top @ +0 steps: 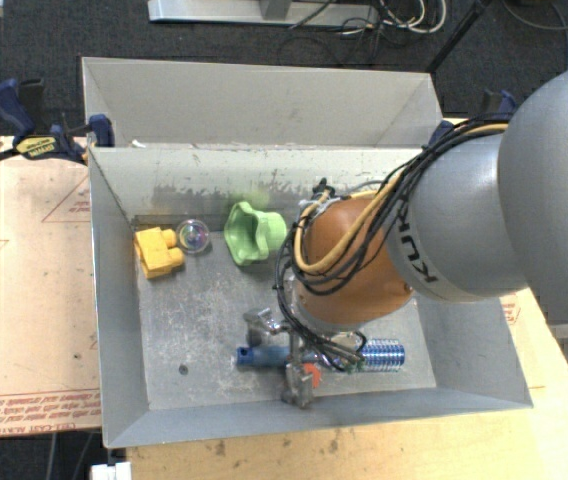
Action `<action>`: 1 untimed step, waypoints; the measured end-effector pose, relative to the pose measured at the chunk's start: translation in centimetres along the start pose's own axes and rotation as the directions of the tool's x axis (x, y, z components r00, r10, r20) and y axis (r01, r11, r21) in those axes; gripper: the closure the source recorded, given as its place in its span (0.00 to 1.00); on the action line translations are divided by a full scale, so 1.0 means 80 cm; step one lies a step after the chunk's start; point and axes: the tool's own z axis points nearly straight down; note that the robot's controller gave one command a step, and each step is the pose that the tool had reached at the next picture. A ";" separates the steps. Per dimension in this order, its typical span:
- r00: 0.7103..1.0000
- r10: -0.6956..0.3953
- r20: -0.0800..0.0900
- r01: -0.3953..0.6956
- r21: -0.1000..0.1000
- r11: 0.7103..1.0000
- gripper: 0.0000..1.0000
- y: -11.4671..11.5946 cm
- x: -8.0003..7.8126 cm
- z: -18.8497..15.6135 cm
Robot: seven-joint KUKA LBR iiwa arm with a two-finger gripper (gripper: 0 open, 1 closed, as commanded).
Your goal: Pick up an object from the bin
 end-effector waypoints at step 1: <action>1.000 -0.001 -0.006 0.001 -0.002 1.000 1.00 0.002 0.001 0.000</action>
Offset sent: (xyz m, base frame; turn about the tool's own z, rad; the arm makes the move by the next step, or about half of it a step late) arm 0.0000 0.0000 0.0000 0.0000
